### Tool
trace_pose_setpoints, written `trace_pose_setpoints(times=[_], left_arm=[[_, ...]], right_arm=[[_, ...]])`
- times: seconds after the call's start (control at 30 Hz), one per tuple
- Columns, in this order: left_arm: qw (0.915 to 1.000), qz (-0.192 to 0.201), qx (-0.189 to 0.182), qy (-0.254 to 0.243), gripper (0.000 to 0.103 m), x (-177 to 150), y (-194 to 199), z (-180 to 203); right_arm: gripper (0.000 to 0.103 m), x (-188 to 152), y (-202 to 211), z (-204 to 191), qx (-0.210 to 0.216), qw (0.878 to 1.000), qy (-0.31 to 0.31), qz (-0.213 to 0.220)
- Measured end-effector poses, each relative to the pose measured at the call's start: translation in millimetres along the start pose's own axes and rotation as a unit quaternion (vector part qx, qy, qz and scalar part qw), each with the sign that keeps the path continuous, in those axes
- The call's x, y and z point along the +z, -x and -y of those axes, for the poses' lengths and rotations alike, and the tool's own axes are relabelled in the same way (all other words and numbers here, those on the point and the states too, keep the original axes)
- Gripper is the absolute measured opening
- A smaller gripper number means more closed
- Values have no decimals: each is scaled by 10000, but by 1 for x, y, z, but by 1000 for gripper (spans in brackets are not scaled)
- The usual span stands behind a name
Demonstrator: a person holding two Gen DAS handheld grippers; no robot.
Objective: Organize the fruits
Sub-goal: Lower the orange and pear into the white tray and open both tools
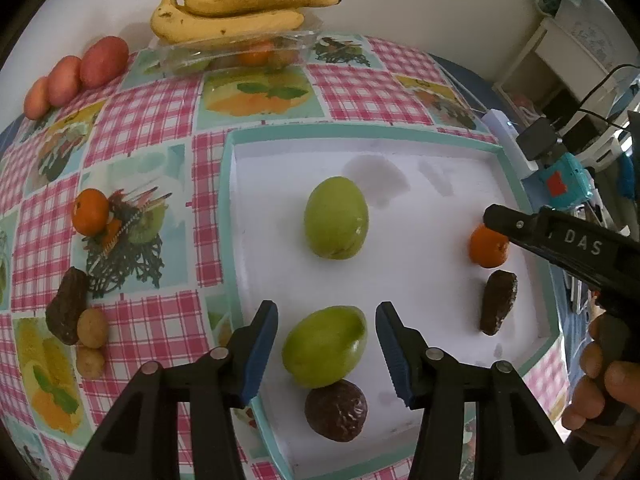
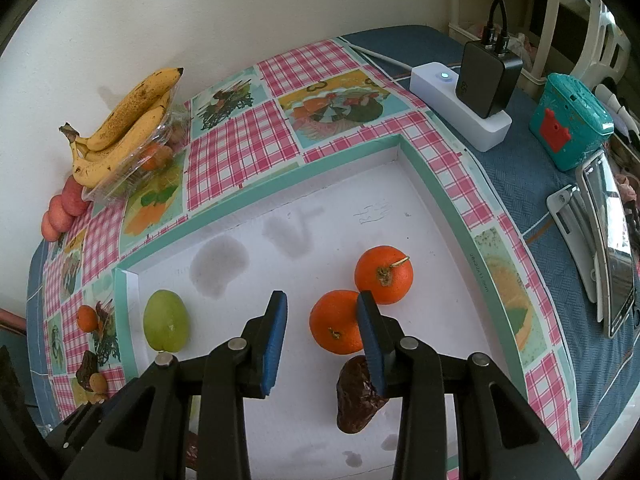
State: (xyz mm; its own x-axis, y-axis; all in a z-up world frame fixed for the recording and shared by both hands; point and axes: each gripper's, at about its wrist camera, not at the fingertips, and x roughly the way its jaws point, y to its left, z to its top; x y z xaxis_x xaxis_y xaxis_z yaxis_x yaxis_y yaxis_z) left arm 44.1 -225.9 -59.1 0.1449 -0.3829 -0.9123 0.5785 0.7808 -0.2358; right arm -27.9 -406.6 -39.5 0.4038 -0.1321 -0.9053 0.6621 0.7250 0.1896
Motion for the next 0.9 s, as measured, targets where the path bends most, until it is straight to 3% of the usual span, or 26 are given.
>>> trace_pose_setpoints(times=[0.27,0.47,0.53,0.6,0.73,0.8,0.9], left_arm=[[9996,286,-38,33,59,7,27,-5],[9975,571,75,412,67,14,48,-30],[9961,630,165,602,69,15,52,-42],[9934,614,346,906,79,15,54,-59],[9877,573,569,1339,81,15,51,-81],[9842,593,747,1490,95,13,51,-89],[9793,704,999,1614,103,11,52,-98]], right_arm=[[38,0,1,0,-1,10000,7,-3],[39,0,0,0,-31,10000,42,-30],[47,0,0,0,-51,10000,56,-47],[55,0,0,-1,-82,9999,100,-61],[58,0,1,-4,-130,9997,205,-56],[64,0,1,-6,-191,9994,289,-46],[79,0,1,-9,-272,9988,409,-21]])
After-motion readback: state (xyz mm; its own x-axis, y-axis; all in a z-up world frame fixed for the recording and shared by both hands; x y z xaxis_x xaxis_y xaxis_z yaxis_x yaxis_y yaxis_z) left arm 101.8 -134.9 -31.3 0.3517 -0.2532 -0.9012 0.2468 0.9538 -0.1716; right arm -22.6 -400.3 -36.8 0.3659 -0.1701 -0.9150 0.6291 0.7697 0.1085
